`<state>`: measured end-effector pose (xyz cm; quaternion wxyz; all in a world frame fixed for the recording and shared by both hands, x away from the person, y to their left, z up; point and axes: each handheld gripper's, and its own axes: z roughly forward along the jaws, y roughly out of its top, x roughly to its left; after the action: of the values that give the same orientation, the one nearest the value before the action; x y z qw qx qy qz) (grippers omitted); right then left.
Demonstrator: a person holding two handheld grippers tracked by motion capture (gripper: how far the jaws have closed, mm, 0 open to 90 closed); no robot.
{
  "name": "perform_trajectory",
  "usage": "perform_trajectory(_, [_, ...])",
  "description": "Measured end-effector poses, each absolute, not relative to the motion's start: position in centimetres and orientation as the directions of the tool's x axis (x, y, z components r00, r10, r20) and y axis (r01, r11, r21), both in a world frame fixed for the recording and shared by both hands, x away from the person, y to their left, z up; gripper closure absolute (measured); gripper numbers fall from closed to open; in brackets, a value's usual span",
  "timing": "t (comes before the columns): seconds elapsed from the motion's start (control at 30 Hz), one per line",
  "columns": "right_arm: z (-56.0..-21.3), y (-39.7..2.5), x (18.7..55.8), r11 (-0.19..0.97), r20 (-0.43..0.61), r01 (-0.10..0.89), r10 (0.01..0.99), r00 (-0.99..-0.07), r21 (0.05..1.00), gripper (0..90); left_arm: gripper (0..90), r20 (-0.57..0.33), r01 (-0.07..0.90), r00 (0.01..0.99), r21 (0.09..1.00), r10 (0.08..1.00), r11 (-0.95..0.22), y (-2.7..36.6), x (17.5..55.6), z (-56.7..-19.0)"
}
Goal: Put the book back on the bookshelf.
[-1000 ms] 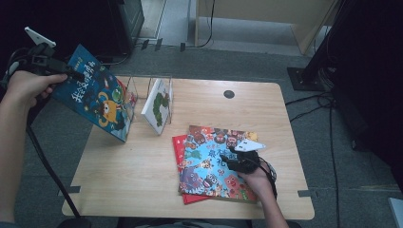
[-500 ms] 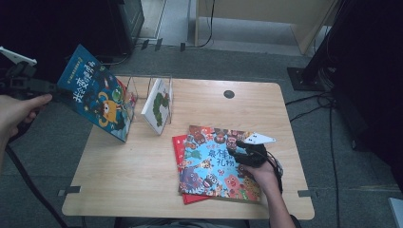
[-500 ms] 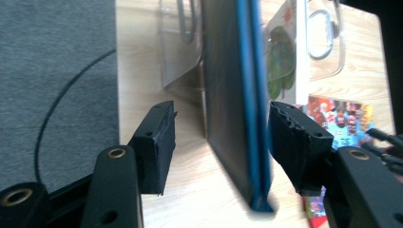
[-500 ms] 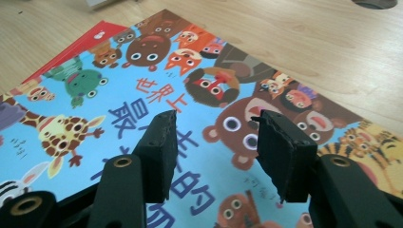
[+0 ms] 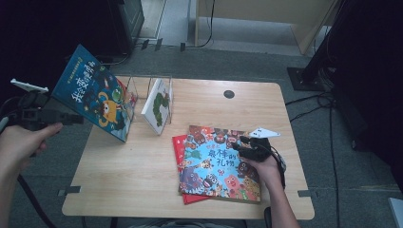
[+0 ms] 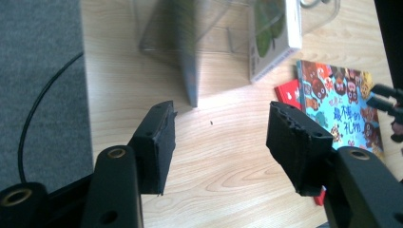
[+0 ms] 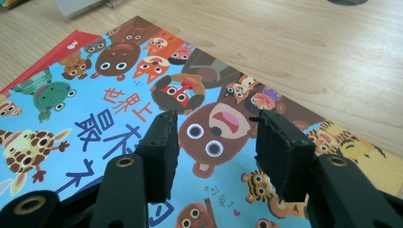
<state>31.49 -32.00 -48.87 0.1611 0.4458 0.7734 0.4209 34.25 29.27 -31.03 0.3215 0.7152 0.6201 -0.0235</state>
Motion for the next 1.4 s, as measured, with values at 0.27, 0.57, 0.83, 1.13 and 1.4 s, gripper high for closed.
perform_trajectory(0.27, [-49.1,-32.1,31.6,0.251,0.128,0.568,0.83,-0.543,0.784,50.0,45.0,-0.432,0.892,0.302,0.443,0.85,-0.092,25.5,34.2,-32.6])
perform_trajectory(0.57, [-49.3,-32.7,31.2,0.25,0.124,0.576,0.838,-0.532,0.779,53.8,50.1,-0.418,0.876,0.396,0.438,0.818,-0.201,20.0,35.5,-35.9])
perform_trajectory(0.83, [-49.8,-33.7,30.9,0.234,0.135,0.599,0.852,-0.505,0.766,57.2,63.0,-0.437,0.86,0.458,0.437,0.774,-0.263,15.9,36.3,-39.2])
perform_trajectory(1.13, [-50.1,-34.6,30.5,0.209,0.139,0.606,0.869,-0.475,0.767,66.8,72.9,-0.434,0.828,0.527,0.454,0.731,-0.328,12.5,36.7,-42.0])
perform_trajectory(1.4, [-49.8,-35.8,31.0,0.183,0.131,0.619,0.895,-0.426,0.764,82.1,79.5,-0.422,0.807,0.57,0.451,0.705,-0.382,9.5,37.0,-43.8])
